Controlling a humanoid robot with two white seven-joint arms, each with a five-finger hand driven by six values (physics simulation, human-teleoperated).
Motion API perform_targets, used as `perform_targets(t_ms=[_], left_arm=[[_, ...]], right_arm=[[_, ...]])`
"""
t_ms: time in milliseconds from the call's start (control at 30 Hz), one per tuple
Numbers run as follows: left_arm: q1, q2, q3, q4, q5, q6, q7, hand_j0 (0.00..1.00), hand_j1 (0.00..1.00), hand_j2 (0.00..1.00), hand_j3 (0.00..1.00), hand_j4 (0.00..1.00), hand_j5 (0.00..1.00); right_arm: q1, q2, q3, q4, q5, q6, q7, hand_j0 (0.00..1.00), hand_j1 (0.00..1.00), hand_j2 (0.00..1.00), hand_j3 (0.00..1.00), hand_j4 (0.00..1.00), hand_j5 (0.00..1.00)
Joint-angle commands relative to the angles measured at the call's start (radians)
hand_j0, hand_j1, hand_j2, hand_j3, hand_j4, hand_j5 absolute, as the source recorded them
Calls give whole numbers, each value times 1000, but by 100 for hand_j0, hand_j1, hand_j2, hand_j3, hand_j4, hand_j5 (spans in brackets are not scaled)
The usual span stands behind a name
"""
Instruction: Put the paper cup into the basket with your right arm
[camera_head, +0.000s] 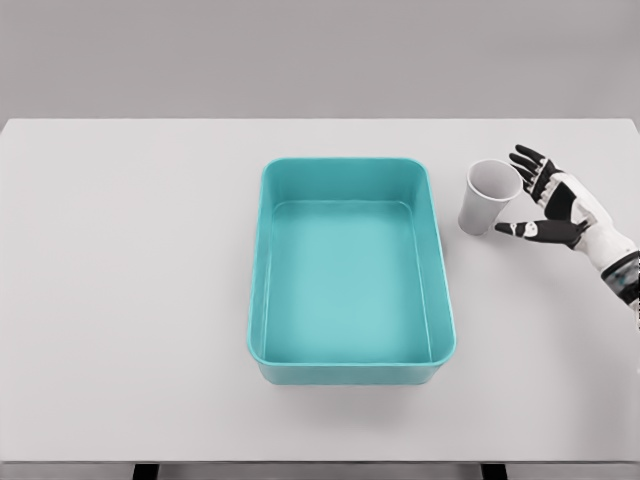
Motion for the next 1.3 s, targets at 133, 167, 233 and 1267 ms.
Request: perform_targets(t_ms=[133,167,233,1267], left_arm=[[2,0,-1,0,0,1,0,100,100,100,100,100,100],[0,0,0,0,0,-1,0,100,100,100,100,100,100],[2,0,-1,0,0,-1,0,100,100,100,100,100,100],[0,0,-1,0,0,1,0,100,100,100,100,100,100]], right_arm=[[-5,25,2,34,6,-4,0,100,100,100,100,100,100],[-5,26,2,34,6,-4,0,100,100,100,100,100,100],[-6,33,2,34,7,-4,0,100,100,100,100,100,100],[-41,54,51,94,27,-21,0,79,79,79,79,79,79]])
